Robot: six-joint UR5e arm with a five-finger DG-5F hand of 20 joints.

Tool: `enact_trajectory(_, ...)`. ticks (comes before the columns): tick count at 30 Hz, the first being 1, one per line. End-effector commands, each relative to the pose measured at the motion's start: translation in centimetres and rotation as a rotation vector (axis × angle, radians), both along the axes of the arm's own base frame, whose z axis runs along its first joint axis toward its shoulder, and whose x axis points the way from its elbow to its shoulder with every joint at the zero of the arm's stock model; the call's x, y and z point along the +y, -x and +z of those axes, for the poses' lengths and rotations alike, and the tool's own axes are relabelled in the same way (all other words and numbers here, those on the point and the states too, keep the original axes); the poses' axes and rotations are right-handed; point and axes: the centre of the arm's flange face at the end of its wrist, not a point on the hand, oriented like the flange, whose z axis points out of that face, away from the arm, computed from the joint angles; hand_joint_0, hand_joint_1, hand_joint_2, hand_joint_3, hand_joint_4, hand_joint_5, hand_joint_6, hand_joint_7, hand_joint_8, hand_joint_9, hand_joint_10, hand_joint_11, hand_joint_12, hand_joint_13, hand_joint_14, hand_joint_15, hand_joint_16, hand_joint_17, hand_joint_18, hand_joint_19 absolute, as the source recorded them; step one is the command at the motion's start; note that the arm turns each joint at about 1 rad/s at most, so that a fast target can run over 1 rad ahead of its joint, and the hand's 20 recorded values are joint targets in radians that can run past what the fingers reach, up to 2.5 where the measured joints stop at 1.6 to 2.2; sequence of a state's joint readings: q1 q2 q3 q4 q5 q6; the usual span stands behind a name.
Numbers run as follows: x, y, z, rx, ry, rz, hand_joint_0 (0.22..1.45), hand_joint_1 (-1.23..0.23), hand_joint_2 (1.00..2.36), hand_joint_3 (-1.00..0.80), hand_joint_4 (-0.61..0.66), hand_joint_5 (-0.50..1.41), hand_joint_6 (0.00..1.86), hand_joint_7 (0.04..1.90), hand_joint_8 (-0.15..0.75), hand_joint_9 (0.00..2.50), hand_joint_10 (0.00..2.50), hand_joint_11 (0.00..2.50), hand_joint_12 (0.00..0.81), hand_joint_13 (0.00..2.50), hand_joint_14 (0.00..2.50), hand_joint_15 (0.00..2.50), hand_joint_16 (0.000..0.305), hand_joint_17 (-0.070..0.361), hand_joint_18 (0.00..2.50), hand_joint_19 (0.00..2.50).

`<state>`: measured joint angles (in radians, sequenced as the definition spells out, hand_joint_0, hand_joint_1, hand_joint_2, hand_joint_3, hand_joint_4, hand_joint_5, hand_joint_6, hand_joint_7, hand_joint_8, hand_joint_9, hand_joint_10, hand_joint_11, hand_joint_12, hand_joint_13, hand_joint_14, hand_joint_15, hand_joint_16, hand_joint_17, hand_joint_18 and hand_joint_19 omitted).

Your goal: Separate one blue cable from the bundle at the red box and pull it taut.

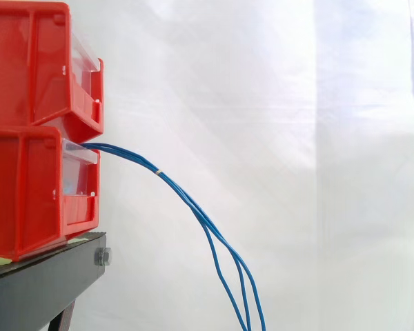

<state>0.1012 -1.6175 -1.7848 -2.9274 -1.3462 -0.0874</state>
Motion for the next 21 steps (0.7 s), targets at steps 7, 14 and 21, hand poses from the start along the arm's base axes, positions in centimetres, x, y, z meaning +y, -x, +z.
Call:
enact_trajectory(7, 0.1, 0.0, 0.0, -0.002, 0.0, -0.001, 0.53, -0.64, 1.0, -0.5, 0.21, -0.21, 0.5, 0.7, 0.265, 0.49, 0.0, 0.0, 0.339, 0.38, 0.0, 0.0, 0.053, 0.118, 0.28, 0.28)
enact_trajectory(14, 0.4, -2.0, -1.0, -0.001, 0.0, -0.015, 0.53, -0.63, 1.0, -0.5, 0.21, -0.21, 0.5, 0.7, 0.268, 0.49, 0.0, 0.0, 0.339, 0.39, 0.0, 0.0, 0.052, 0.117, 0.28, 0.28)
enact_trajectory(21, 1.3, -4.7, -0.9, 0.021, 0.005, -0.005, 0.53, -0.63, 1.0, -0.5, 0.22, -0.21, 0.5, 0.71, 0.272, 0.5, 0.0, 0.0, 0.34, 0.39, 0.0, 0.0, 0.051, 0.115, 0.29, 0.28)
